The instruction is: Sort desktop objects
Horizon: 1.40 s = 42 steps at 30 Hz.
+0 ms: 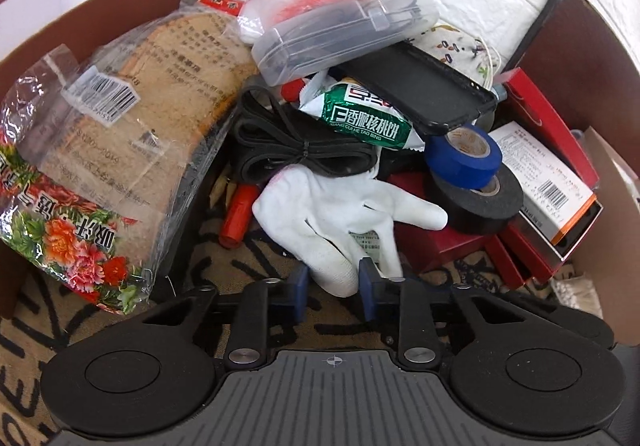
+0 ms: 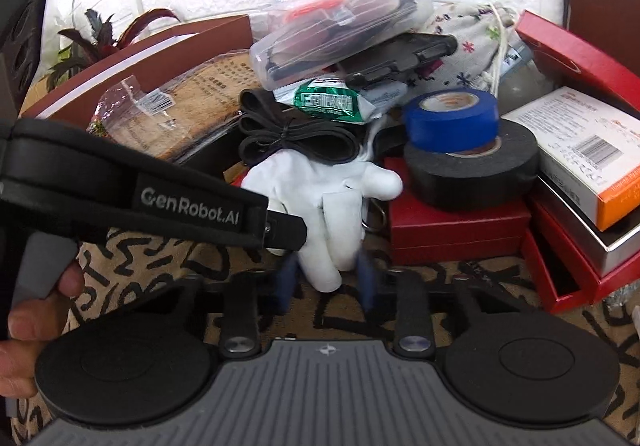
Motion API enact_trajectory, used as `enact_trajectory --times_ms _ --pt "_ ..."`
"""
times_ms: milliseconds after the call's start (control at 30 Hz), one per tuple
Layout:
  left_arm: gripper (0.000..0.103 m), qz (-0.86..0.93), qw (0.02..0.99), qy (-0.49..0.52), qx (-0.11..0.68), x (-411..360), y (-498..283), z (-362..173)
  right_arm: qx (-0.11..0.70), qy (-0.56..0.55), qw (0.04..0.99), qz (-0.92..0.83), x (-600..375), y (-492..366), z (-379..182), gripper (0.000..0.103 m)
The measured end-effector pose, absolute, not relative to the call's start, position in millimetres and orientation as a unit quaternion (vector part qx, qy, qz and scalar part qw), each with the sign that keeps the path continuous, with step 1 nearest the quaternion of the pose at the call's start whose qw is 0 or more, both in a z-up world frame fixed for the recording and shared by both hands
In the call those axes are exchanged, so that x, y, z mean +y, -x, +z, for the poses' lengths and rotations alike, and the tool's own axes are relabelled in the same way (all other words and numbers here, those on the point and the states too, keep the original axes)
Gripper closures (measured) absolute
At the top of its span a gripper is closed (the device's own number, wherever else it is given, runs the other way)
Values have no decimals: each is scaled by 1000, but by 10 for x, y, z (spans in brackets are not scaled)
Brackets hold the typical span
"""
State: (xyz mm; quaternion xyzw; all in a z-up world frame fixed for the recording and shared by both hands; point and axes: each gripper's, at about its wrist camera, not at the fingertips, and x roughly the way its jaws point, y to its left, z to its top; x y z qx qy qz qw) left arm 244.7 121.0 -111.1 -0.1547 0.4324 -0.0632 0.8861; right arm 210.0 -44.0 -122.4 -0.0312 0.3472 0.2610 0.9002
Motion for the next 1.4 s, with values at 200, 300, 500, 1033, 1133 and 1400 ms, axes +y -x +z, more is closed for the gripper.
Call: enact_trajectory --times_ms 200,300,500,1033,1133,1400 --pt "101 -69 885 142 438 1145 -2294 -1037 340 20 898 279 -484 -1966 -1121 94" --pt "101 -73 884 143 439 1122 -2156 -969 327 28 899 291 -509 -1790 -1004 95" --pt "101 -104 881 148 437 999 -1657 -785 320 29 899 299 -691 -1314 -789 95" --pt "71 -173 857 97 476 406 -311 -842 378 10 883 278 -1572 109 -845 95" --pt "43 -153 869 75 464 358 -178 -842 392 12 879 271 -1648 203 -906 90" --pt "21 -117 882 89 447 346 -257 -825 355 45 900 248 -1607 174 -902 31"
